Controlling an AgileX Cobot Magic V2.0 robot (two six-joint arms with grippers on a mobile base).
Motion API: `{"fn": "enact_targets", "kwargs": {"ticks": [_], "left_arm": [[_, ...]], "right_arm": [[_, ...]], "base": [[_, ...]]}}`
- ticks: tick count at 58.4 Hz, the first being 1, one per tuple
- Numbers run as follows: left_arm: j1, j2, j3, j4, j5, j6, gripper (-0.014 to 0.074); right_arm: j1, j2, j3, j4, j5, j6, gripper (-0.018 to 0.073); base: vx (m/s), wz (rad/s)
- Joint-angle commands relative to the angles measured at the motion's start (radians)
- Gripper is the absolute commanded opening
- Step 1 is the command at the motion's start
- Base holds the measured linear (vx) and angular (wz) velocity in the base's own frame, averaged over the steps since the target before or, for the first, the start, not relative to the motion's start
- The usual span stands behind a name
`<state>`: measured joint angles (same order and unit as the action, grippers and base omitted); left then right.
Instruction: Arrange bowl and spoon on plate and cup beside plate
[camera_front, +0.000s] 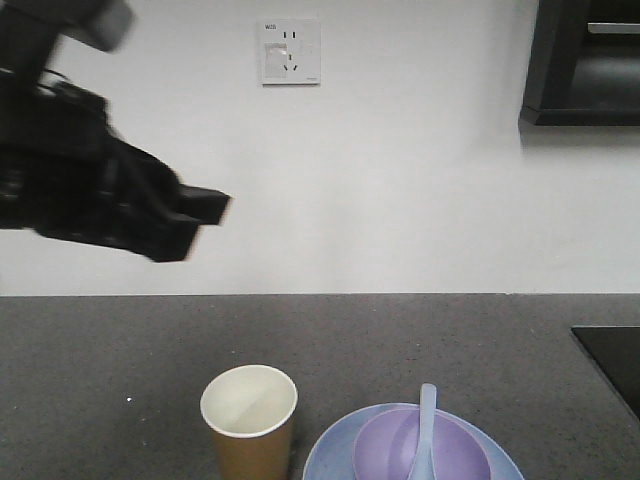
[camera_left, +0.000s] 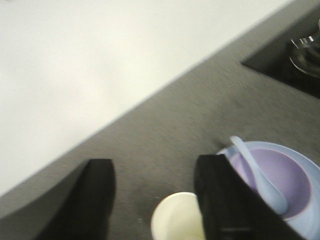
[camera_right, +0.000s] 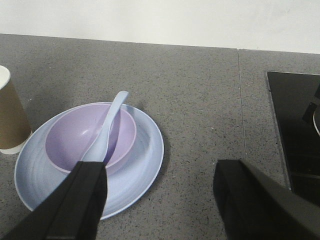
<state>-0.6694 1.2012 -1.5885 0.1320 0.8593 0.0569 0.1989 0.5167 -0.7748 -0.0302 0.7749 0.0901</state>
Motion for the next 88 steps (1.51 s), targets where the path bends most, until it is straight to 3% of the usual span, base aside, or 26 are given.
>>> {"fn": "enact_targets", "kwargs": {"ticks": [1, 9, 18, 29, 40, 44, 48, 55, 61, 70, 81, 88], "left_arm": [[-0.002, -0.137, 0.076, 0.079, -0.117, -0.057, 0.0303], [-0.002, -0.295, 0.242, 0.092, -0.195, -0.088, 0.0127], [-0.002, -0.416, 0.334, 0.091, -0.156, -0.088, -0.0008], [-0.002, -0.480, 0.346, 0.091, -0.089, -0.088, -0.0007], [-0.002, -0.498, 0.348, 0.081, -0.091, -0.088, -0.0006], [0.004, -0.504, 0.373, 0.129, -0.109, -0.088, -0.0006], [0.042, -0.522, 0.440, 0.213, -0.183, -0.096, -0.0006], [0.154, -0.612, 0.662, 0.328, -0.385, -0.186, -0.0006], [0.271, -0.719, 0.875, 0.331, -0.536, -0.245, -0.0006], [0.435, -0.899, 1.179, 0.212, -0.682, -0.208, -0.0006], [0.573, -1.084, 1.460, -0.051, -0.859, -0.008, -0.0006], [0.623, -1.179, 1.608, -0.079, -0.891, -0.008, -0.0006]], "right_arm": [[-0.003, 0.007, -0.027, -0.010, -0.081, -0.007, 0.0522], [-0.003, 0.007, -0.027, -0.010, -0.081, -0.007, 0.0522], [-0.003, 0.007, -0.027, -0.010, -0.081, -0.007, 0.0522], [-0.003, 0.007, -0.027, -0.010, -0.081, -0.007, 0.0522], [-0.003, 0.007, -0.027, -0.010, -0.081, -0.007, 0.0522], [-0.003, 0.007, -0.027, -0.010, -0.081, -0.007, 0.0522], [-0.003, 0.007, -0.027, -0.010, -0.081, -0.007, 0.0522], [-0.003, 0.007, -0.027, -0.010, -0.081, -0.007, 0.0522], [-0.003, 0.007, -0.027, -0.010, -0.081, -0.007, 0.0522], [-0.003, 0.007, -0.027, -0.010, -0.081, -0.007, 0.0522], [-0.003, 0.007, -0.027, -0.010, -0.081, -0.007, 0.0522], [-0.003, 0.007, -0.027, -0.010, -0.081, -0.007, 0.0522]], "base": [[0.00, 0.00], [0.00, 0.00], [0.00, 0.00], [0.00, 0.00], [0.00, 0.00], [0.00, 0.00], [0.00, 0.00], [0.00, 0.00], [0.00, 0.00], [0.00, 0.00], [0.00, 0.00], [0.00, 0.00]]}}
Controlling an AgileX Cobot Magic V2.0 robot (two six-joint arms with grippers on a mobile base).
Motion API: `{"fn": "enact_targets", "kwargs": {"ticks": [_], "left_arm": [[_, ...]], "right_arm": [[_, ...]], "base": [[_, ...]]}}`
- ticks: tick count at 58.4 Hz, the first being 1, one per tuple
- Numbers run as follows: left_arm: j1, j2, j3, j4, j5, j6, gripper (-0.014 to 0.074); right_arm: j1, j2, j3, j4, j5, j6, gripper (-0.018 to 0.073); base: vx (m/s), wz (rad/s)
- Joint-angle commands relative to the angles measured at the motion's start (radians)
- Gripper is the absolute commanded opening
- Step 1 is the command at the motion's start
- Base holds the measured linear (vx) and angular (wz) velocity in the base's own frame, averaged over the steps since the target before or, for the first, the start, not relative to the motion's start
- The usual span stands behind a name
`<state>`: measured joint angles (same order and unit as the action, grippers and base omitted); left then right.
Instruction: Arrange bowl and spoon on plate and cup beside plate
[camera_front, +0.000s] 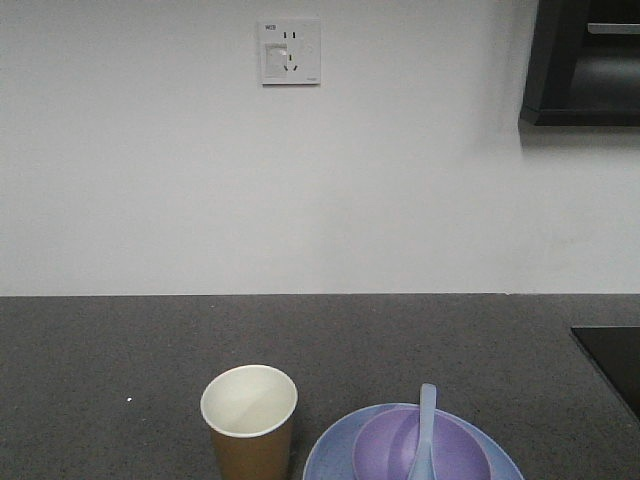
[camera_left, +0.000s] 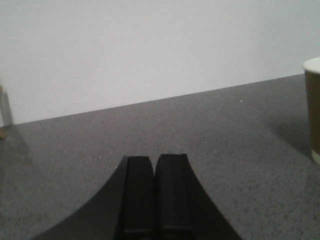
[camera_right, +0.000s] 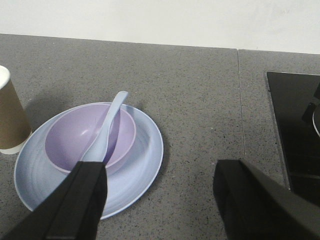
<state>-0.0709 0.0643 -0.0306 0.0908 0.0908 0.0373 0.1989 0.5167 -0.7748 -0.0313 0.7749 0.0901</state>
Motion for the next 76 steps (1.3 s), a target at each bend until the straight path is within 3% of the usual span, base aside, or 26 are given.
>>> {"fn": "enact_targets", "kwargs": {"ticks": [1, 3, 7, 18, 48, 55, 64, 76], "left_arm": [[0.030, -0.051, 0.066, -0.038, -0.131, 0.005, -0.0006], [0.035, -0.074, 0.095, -0.038, -0.140, -0.013, -0.0006], [0.040, -0.092, 0.078, -0.038, -0.018, -0.044, -0.0006], [0.042, -0.088, 0.079, -0.035, 0.117, -0.037, -0.0006], [0.042, -0.088, 0.079, -0.035, 0.142, -0.037, -0.0006], [0.042, -0.088, 0.079, -0.035, 0.142, -0.037, -0.0006], [0.042, -0.088, 0.079, -0.035, 0.142, -0.037, -0.0006], [0.042, -0.088, 0.079, -0.035, 0.142, -0.037, -0.0006]], "right_arm": [[-0.003, 0.007, -0.027, -0.009, -0.081, -0.007, 0.0522], [-0.003, 0.007, -0.027, -0.009, -0.081, -0.007, 0.0522], [-0.003, 0.007, -0.027, -0.009, -0.081, -0.007, 0.0522], [-0.003, 0.007, -0.027, -0.010, -0.081, -0.007, 0.0522], [-0.003, 0.007, -0.027, -0.010, -0.081, -0.007, 0.0522], [-0.003, 0.003, -0.027, -0.046, -0.086, -0.007, 0.0515], [-0.036, -0.059, 0.038, -0.088, -0.151, -0.006, 0.0429], [-0.159, -0.266, 0.361, -0.089, -0.423, -0.007, 0.0209]], "base": [[0.00, 0.00], [0.00, 0.00], [0.00, 0.00], [0.00, 0.00], [0.00, 0.00], [0.00, 0.00], [0.00, 0.00], [0.00, 0.00]]}}
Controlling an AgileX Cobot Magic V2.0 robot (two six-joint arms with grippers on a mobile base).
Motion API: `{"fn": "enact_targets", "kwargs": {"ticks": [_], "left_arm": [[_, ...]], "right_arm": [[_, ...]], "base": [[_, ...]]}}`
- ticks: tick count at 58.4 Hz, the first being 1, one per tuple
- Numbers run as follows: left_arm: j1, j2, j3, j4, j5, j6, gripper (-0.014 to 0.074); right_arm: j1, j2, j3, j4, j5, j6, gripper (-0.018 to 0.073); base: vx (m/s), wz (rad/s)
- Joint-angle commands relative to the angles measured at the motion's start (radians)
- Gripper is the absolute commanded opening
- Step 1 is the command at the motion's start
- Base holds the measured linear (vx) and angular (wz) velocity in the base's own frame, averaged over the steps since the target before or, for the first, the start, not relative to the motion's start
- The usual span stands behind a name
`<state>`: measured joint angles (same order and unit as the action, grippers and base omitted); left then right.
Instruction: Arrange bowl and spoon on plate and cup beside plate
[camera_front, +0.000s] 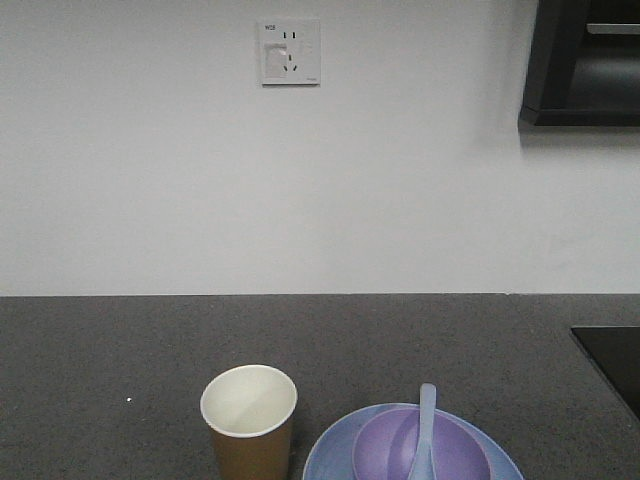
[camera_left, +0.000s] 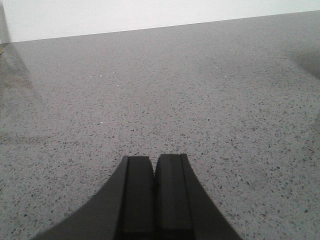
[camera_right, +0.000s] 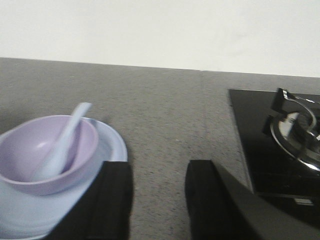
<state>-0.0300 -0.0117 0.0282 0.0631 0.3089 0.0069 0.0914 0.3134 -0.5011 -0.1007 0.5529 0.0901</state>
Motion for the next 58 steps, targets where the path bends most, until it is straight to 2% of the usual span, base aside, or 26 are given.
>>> {"fn": "enact_targets", "kwargs": {"ticks": [1, 5, 14, 22, 25, 58], "left_arm": [[0.001, -0.012, 0.020, -0.007, -0.076, -0.007, -0.0006], [0.001, -0.012, 0.020, -0.007, -0.076, -0.007, -0.0006], [0.001, -0.012, 0.020, -0.007, -0.076, -0.007, -0.0006], [0.001, -0.012, 0.020, -0.007, -0.076, -0.007, -0.0006], [0.001, -0.012, 0.020, -0.007, -0.076, -0.007, -0.0006], [0.001, -0.012, 0.020, -0.007, -0.075, -0.007, -0.0006]], "right_arm": [[-0.059, -0.077, 0.123, -0.019, -0.221, -0.007, 0.0194], [-0.102, -0.148, 0.246, -0.026, -0.327, -0.007, 0.0115], [-0.143, -0.264, 0.436, -0.027, -0.457, -0.006, -0.0017], [-0.143, -0.338, 0.555, -0.027, -0.578, -0.007, -0.0015], [-0.143, -0.344, 0.544, -0.027, -0.533, -0.007, -0.0014], [-0.143, -0.333, 0.548, -0.027, -0.529, -0.007, -0.0012]], "base": [[0.00, 0.00], [0.00, 0.00], [0.00, 0.00], [0.00, 0.00], [0.00, 0.00], [0.00, 0.00]]}}
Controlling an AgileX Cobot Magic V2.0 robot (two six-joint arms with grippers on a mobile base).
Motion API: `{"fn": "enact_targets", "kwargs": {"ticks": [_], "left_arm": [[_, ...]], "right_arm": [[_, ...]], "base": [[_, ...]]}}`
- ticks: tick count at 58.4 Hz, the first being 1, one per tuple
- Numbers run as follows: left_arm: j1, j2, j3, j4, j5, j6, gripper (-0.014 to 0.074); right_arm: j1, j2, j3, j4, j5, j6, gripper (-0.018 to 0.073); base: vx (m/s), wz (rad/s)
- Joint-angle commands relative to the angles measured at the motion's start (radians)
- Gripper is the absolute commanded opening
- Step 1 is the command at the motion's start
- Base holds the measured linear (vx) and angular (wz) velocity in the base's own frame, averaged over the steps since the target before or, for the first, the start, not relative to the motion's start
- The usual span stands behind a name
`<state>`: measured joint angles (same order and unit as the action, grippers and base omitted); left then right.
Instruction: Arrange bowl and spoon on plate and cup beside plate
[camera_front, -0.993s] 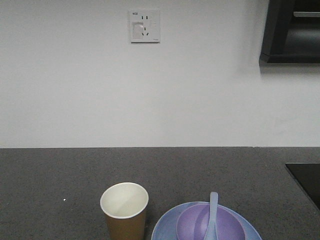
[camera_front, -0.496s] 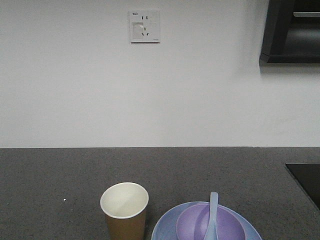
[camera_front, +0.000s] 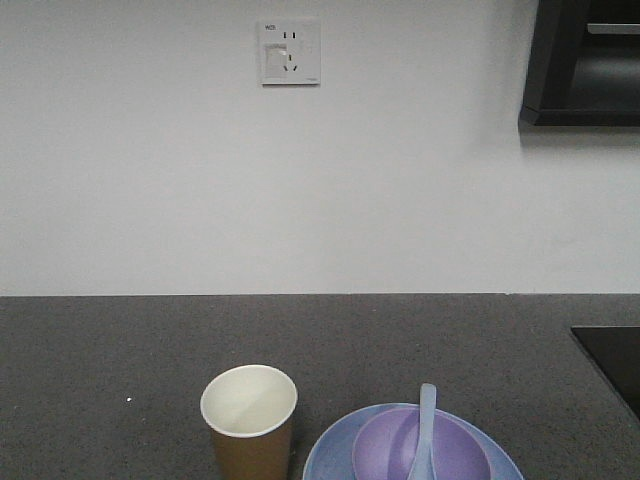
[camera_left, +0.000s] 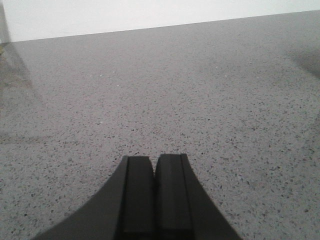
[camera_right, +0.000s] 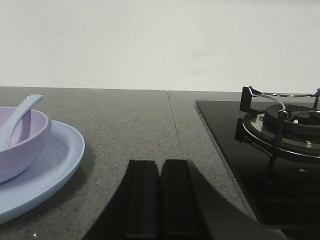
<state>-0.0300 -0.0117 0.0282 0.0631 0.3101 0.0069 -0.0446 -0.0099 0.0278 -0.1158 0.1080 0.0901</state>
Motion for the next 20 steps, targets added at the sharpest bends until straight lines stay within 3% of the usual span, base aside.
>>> {"fn": "enact_targets", "kwargs": {"ticks": [1, 20], "left_arm": [[0.001, -0.012, 0.020, -0.007, -0.076, -0.007, -0.0006], [0.001, -0.012, 0.020, -0.007, -0.076, -0.007, -0.0006]], "right_arm": [[-0.007, -0.009, 0.019, -0.012, -0.085, -0.007, -0.0012], [-0.007, -0.009, 0.019, -0.012, -0.085, -0.007, -0.0012]], "base": [[0.00, 0.00], [0.00, 0.00]]}}
